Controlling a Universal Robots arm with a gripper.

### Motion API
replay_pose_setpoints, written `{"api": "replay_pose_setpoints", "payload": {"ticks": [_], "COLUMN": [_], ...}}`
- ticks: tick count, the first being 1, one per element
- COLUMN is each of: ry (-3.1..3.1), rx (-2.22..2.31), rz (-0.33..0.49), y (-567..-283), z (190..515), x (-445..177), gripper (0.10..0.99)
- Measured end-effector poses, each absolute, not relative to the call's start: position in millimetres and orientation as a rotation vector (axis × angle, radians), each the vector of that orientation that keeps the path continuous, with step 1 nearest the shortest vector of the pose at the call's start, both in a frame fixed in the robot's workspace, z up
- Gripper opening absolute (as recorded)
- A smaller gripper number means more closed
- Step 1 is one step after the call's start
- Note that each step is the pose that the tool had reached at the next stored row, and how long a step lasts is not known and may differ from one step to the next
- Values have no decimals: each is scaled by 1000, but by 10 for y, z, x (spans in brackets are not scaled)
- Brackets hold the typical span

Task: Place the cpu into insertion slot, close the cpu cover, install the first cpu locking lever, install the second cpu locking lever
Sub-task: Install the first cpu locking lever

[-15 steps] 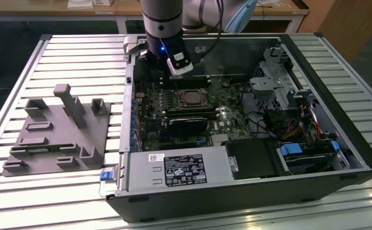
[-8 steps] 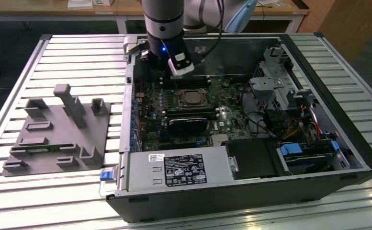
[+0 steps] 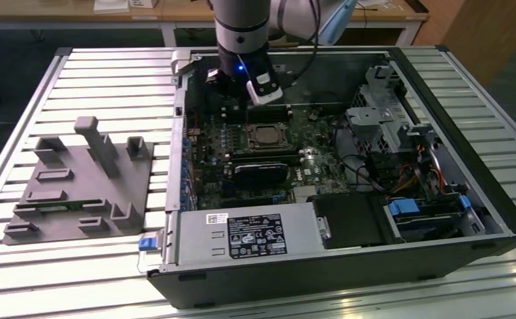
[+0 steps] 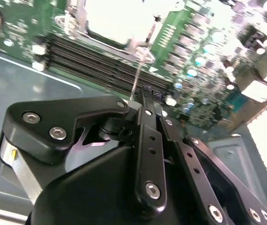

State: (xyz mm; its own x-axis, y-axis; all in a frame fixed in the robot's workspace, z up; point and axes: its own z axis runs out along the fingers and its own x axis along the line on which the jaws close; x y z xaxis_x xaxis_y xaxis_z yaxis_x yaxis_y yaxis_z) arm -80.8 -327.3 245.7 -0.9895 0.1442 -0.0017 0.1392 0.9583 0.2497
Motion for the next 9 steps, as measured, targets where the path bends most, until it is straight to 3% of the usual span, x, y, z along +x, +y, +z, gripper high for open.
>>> {"api": "replay_pose_setpoints", "payload": {"ticks": [9], "ry": [3089], "rx": [224], "rz": [392], "y": [-3270], "z": [2449], "x": [-450], "gripper": [106]}}
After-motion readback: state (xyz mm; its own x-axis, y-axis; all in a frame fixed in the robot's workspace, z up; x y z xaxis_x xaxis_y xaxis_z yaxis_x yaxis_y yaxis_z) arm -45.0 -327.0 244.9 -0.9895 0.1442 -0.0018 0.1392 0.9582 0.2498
